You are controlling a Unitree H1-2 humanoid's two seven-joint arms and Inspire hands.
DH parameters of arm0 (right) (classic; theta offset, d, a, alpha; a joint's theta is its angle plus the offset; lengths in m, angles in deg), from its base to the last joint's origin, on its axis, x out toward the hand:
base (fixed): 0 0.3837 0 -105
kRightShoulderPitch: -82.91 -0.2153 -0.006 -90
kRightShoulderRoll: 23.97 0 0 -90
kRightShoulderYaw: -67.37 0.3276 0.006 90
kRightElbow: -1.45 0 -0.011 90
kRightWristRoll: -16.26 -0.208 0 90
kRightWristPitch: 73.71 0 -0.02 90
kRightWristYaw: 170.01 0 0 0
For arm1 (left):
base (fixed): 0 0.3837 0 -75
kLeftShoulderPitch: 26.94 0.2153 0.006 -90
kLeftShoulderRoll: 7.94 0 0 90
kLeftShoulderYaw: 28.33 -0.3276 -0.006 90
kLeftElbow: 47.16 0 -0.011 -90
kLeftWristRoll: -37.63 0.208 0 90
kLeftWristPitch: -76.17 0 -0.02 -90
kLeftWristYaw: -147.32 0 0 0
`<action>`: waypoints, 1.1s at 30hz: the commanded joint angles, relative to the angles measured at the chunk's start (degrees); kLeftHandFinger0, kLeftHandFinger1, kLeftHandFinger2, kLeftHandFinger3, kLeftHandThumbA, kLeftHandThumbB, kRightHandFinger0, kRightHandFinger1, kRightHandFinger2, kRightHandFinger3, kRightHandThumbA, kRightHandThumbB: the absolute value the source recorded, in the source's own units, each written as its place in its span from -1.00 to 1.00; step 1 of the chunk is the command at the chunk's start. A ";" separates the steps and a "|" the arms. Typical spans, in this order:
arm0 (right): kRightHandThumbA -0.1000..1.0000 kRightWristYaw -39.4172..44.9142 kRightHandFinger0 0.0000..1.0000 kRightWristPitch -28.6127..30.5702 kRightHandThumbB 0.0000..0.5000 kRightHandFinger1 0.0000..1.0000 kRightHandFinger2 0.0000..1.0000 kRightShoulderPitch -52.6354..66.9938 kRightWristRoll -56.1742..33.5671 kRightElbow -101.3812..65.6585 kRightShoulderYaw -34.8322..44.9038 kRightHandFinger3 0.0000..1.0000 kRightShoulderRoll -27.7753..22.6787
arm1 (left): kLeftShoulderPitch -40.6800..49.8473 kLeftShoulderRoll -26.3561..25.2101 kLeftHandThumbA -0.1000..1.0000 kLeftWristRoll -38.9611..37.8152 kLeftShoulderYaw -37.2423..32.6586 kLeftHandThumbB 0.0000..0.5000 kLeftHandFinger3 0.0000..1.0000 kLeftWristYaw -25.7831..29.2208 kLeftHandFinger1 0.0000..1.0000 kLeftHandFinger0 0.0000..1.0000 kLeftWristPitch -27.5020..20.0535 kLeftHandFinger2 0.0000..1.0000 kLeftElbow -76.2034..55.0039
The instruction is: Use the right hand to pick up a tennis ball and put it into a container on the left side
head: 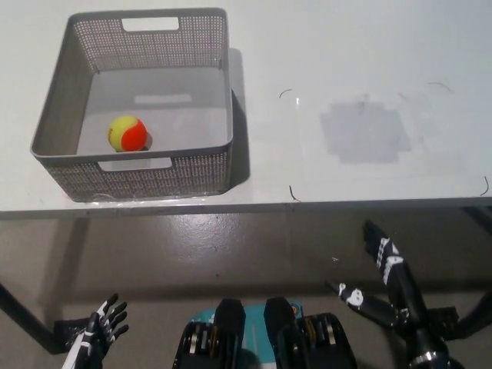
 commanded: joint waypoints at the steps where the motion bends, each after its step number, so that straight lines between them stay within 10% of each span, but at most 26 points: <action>1: 1.00 1.43 1.00 7.59 -0.23 1.00 1.00 -1.96 -2.24 5.37 1.47 1.00 -0.48 | -0.35 -1.26 1.00 0.11 0.10 -0.17 1.00 -1.04 1.00 1.00 -2.62 1.00 -0.71; 33: 1.00 4.71 1.00 3.85 -0.27 1.00 1.00 -6.90 -5.04 10.99 2.64 1.00 0.05 | -6.47 -1.29 1.00 -1.17 1.21 -0.13 1.00 -0.91 1.00 1.00 1.07 1.00 0.29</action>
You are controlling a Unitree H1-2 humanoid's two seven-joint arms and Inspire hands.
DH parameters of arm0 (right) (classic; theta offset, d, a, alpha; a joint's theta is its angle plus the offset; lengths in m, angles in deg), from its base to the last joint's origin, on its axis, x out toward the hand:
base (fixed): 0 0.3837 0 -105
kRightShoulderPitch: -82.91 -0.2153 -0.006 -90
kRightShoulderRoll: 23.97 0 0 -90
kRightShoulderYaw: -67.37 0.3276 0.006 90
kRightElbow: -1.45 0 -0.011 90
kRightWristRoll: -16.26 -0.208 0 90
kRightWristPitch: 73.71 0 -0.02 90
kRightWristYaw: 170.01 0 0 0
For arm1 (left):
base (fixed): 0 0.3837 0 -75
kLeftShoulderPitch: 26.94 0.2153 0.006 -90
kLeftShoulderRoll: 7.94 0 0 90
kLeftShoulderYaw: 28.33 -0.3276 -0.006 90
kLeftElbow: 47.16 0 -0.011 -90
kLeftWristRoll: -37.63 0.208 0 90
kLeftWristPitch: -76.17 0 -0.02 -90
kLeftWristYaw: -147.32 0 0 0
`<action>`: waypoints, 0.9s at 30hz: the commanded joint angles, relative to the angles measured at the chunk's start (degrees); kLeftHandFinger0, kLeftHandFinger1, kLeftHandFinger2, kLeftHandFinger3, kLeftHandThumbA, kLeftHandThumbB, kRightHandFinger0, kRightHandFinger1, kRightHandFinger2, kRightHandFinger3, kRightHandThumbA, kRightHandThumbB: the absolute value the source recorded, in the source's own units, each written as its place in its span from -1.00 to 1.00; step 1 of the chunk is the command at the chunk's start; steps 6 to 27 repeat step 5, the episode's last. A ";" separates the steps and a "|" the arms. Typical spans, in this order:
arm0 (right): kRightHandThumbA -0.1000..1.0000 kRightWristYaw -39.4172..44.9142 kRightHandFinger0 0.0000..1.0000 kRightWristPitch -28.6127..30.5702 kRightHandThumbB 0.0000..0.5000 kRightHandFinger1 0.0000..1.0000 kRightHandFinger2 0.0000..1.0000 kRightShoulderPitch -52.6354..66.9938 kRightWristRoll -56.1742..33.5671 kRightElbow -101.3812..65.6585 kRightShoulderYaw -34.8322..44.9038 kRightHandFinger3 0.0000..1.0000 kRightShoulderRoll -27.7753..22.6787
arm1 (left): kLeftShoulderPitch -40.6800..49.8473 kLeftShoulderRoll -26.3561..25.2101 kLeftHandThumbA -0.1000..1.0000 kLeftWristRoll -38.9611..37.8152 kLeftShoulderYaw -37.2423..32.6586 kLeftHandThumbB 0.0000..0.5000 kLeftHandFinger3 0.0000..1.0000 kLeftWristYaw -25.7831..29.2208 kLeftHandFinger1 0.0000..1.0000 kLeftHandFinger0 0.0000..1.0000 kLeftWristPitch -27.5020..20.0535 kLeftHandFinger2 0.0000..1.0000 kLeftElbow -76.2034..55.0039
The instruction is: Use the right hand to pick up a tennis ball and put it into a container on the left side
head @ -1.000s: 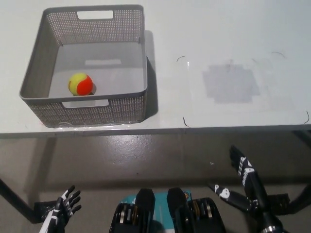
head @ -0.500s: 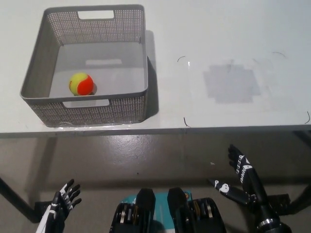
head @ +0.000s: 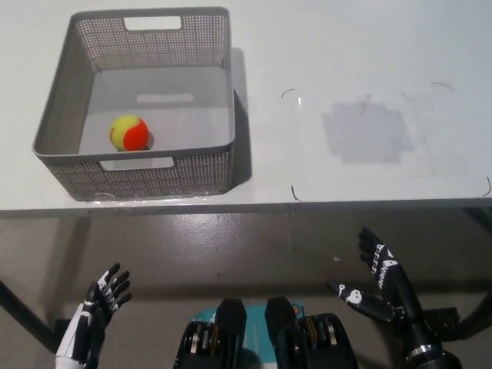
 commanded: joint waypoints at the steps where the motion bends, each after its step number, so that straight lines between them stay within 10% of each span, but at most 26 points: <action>1: 1.00 1.52 1.00 0.05 -0.27 1.00 1.00 -1.63 -1.38 -0.98 0.55 1.00 0.03 | -1.23 -1.15 1.00 -0.18 0.56 -0.08 1.00 -0.26 1.00 1.00 0.09 1.00 0.23; 27: 1.00 2.18 1.00 0.50 -0.27 1.00 1.00 -1.78 -1.85 -0.43 0.55 1.00 -0.14 | -1.28 -1.09 1.00 -0.31 0.54 -0.11 1.00 -0.33 1.00 1.00 0.56 1.00 0.08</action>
